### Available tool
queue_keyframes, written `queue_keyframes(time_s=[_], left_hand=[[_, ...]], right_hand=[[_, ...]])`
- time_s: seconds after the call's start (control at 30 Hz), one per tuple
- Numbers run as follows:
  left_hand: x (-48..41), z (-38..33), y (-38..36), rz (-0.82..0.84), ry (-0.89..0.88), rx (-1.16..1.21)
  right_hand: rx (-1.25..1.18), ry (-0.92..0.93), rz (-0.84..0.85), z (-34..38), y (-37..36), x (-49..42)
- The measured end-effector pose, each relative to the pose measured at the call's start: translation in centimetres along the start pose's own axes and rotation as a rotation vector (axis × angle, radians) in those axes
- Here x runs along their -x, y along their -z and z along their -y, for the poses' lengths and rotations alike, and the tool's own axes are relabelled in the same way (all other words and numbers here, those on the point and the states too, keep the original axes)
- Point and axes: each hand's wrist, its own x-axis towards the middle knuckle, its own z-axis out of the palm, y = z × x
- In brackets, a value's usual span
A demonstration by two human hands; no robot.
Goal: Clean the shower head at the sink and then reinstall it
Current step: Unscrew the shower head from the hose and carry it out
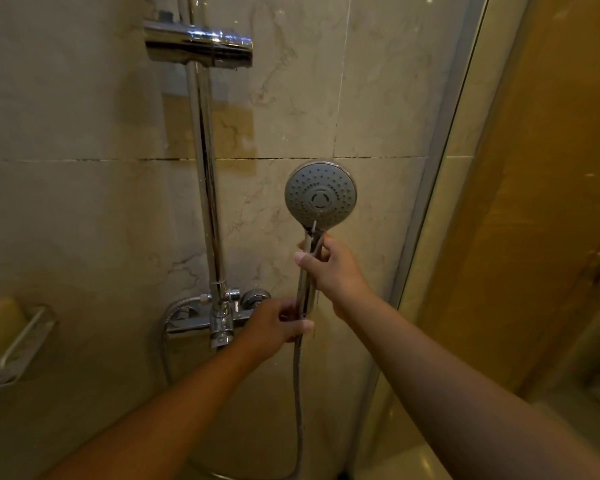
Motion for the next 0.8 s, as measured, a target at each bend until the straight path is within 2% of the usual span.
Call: queue_keyframes(time_s=[0.1,0.17,0.3,0.47,0.53,0.7,0.8], left_hand=[[0.2,-0.6,-0.3,0.019,-0.025,0.067],[0.3,-1.0,-0.3,0.045,-0.026,0.106],[0.3,-1.6,0.0,0.076,-0.023,0.228],[0.7,-2.5,0.0,0.100,-0.056,0.260],[0.8,-2.6,-0.2,0.092,-0.051,0.266],[0.8,-1.9,-1.0,0.074,-0.013,0.212],[1.1,-2.0,-1.0,0.084,-0.019,0.218]], right_hand=[[-0.150,-0.093,-0.023,0.3,0.5,-0.3],[-0.223,-0.073,-0.016,0.4,0.8,-0.2],[-0.354,-0.010,0.093,0.6,1.2,0.4],[-0.443,-0.041,0.181,0.3,1.9,1.0],[-0.388,-0.017,0.179,0.2,1.9,1.2],[-0.044,0.078,0.112,0.4,1.3,1.3],[-0.034,0.061,0.122,0.6,1.7,1.4]])
